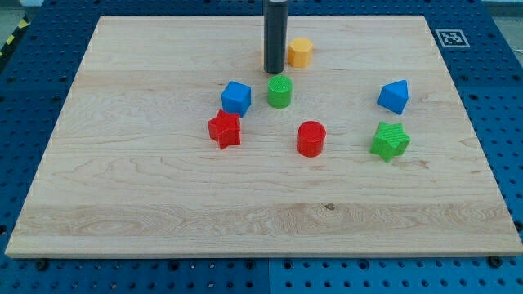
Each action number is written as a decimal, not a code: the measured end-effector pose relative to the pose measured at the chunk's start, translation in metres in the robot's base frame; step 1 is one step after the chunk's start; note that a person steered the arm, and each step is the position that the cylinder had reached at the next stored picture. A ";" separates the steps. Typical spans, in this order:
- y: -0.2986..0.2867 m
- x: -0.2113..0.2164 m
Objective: Push the green circle to the right side of the green star
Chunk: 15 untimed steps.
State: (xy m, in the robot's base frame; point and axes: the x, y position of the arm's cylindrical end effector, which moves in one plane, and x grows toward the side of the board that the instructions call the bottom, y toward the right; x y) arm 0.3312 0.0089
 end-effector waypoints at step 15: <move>0.132 0.071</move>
State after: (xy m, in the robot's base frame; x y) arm 0.4020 0.1414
